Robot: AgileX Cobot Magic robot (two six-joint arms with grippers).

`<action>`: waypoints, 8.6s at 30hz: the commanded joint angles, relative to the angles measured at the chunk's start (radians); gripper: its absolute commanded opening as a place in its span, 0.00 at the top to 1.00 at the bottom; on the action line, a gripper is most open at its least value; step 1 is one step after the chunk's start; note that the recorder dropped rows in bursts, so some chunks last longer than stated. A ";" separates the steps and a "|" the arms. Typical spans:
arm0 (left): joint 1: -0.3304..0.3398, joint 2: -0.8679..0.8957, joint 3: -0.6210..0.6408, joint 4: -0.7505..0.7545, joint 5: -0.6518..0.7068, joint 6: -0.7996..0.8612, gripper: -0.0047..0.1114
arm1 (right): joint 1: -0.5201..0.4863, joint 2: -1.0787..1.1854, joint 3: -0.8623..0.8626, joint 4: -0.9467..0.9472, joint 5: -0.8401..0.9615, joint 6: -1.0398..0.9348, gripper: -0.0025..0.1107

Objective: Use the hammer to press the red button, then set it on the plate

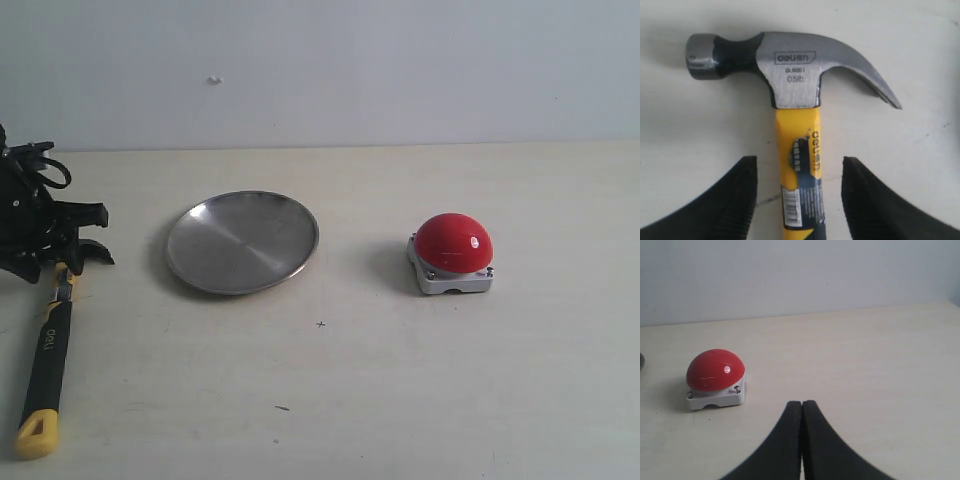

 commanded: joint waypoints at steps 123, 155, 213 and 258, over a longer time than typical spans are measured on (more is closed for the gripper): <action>-0.030 -0.147 -0.006 -1.081 0.019 0.979 0.96 | 0.720 2.149 -1.455 -0.978 -0.673 1.326 0.38; -0.029 -0.145 -0.006 -1.081 0.009 0.982 0.96 | 0.720 2.189 -1.460 -0.841 -0.731 1.338 0.45; 0.093 -0.768 0.692 -1.669 -0.161 1.799 0.96 | 0.672 1.506 -1.077 -1.002 -0.133 1.199 0.98; 0.093 -2.012 1.392 -1.607 -0.535 1.581 0.96 | 0.386 1.276 -0.594 -1.093 -0.130 1.230 0.98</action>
